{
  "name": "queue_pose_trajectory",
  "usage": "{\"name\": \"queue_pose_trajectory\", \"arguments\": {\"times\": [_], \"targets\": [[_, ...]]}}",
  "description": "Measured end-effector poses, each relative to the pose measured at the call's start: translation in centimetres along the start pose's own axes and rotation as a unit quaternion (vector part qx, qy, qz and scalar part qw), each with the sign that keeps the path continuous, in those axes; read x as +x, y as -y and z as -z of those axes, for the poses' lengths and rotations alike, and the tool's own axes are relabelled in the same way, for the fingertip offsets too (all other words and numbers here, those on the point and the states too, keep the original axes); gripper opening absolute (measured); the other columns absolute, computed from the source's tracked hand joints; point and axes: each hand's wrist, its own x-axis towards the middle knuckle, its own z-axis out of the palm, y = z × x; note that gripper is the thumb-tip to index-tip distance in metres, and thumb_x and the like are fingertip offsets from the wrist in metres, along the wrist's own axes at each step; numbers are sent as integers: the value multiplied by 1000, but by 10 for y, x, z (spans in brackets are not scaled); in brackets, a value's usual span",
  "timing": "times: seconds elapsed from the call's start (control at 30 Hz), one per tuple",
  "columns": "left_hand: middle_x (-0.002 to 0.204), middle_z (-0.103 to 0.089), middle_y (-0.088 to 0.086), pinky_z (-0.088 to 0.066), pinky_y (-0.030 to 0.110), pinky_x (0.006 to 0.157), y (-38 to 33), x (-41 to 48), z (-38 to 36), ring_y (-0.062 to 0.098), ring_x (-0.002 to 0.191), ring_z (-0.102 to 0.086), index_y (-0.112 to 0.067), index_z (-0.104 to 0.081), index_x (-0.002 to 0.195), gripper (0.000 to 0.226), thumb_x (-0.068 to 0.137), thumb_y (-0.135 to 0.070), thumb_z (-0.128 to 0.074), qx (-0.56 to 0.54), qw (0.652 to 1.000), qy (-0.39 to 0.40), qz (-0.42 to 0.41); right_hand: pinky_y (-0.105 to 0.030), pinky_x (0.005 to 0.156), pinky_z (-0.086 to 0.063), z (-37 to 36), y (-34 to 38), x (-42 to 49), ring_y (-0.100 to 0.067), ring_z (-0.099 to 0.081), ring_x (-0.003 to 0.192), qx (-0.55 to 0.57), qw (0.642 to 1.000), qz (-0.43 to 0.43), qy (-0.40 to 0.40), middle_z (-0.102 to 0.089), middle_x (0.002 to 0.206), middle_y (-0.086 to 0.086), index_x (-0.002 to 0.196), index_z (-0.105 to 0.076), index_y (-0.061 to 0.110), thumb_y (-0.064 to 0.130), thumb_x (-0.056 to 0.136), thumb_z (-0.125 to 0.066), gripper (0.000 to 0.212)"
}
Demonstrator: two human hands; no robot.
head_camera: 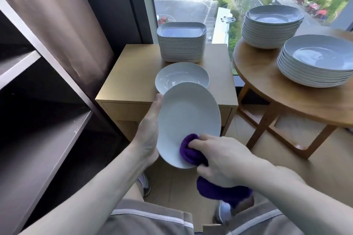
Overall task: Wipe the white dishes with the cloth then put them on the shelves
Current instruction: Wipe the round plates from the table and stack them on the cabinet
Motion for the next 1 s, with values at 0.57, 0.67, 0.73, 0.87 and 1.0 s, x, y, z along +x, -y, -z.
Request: {"name": "queue_pose_trajectory", "arguments": {"times": [0.57, 0.67, 0.73, 0.87, 1.0], "targets": [[135, -70, 10, -53, 47, 107, 8, -6, -14, 28, 126, -67, -22, -69, 135, 62, 100, -66, -42, 23, 999, 19, 24, -35, 65, -53, 4, -13, 8, -24, -59, 81, -47, 985, -66, -156, -45, 124, 0, 155, -12, 42, 45, 92, -46, 72], [131, -71, 16, -52, 46, 106, 9, -7, -17, 31, 124, -67, -13, -69, 135, 70, 95, -68, -49, 4, 999, -6, 45, -36, 60, -53, -1, 12, 3, -26, -62, 82, -69, 987, 15, -144, -52, 121, -1, 151, -32, 32, 43, 86, -51, 69], [132, -70, 19, -52, 47, 106, 8, -7, -15, 35, 125, -66, -11, -67, 137, 69, 99, -66, -48, -25, 998, -22, 48, -38, 62, -55, -8, 25, -2, -25, -62, 84, -52, 992, 60, -99, -53, 122, 1, 148, -33, 31, 45, 86, -48, 65], [135, -68, 18, -49, 55, 111, 0, -2, -5, 38, 127, -64, -14, -64, 140, 68, 102, -66, -42, -25, 998, -46, 17, -35, 73, -54, -12, 15, -3, -24, -60, 92, -23, 999, 29, -30, -51, 126, 7, 142, -32, 38, 50, 87, -45, 58], [136, -69, 14, -52, 52, 106, -3, 0, 0, 35, 126, -65, -18, -64, 140, 68, 103, -68, -36, -10, 999, -32, 8, -29, 70, -50, -8, -20, 7, -19, -58, 86, -37, 997, -49, -51, -52, 123, 9, 138, -38, 40, 50, 89, -48, 52]]}}
